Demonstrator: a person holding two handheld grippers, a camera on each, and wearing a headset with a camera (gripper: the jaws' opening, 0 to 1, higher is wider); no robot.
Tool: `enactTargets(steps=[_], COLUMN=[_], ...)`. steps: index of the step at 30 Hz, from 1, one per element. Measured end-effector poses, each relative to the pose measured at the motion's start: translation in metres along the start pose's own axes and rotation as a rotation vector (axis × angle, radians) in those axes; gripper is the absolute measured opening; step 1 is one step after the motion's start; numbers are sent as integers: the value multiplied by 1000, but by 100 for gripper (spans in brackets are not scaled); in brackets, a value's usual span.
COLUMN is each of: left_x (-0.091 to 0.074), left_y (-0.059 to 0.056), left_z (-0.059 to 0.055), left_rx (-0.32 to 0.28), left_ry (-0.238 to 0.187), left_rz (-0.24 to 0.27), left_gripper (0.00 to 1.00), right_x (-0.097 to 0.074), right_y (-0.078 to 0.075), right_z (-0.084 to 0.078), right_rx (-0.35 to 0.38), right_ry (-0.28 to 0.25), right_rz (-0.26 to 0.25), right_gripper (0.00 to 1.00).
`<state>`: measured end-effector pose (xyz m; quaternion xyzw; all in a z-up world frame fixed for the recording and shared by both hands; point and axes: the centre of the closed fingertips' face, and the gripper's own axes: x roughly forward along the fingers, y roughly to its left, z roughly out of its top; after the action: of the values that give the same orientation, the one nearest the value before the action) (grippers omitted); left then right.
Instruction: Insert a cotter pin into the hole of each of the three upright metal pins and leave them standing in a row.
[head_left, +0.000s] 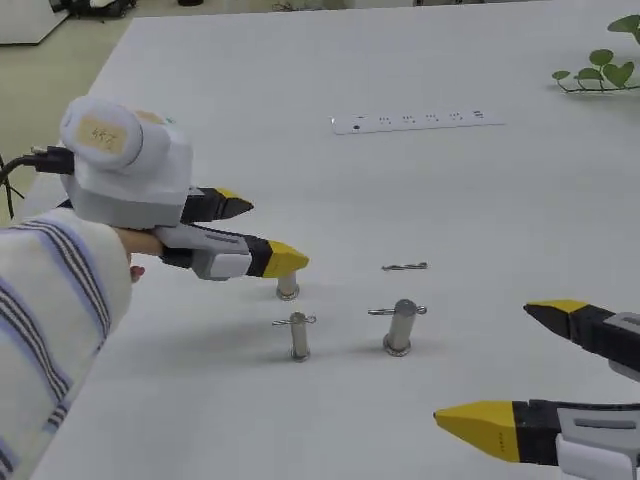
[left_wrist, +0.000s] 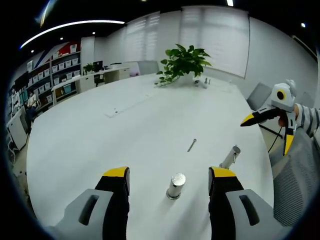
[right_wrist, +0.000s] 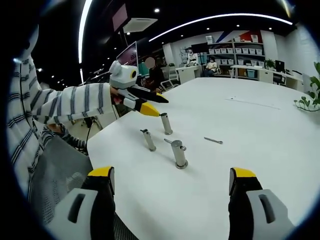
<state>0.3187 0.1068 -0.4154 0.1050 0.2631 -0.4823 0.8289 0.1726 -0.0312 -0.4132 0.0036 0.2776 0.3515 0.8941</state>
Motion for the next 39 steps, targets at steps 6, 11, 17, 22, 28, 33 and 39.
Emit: enactTargets(steps=[6, 11, 17, 22, 28, 33, 39], left_x=[10, 16, 21, 25, 29, 30, 31], left_y=[-2, -3, -3, -2, -4, -5, -5], left_z=[-6, -10, -15, -22, -25, -23, -29], left_rx=[22, 33, 27, 28, 27, 25, 15], left_ry=[28, 43, 63, 89, 98, 90, 95], left_rz=[-13, -21, -21, -9, -12, -12, -19], left_gripper=[56, 50, 46, 41, 31, 26, 17], right_x=[0, -1, -2, -1, 1, 1, 1], right_y=[0, -1, -1, -1, 0, 1, 1], right_z=[-3, -3, -2, -3, -2, -3, -6], right_rx=[5, 9, 15, 18, 18, 17, 23], right_ry=[10, 9, 8, 11, 11, 15, 17], right_rz=[0, -4, -7, -4, 0, 5, 7], right_gripper=[94, 94, 93, 93, 92, 92, 91])
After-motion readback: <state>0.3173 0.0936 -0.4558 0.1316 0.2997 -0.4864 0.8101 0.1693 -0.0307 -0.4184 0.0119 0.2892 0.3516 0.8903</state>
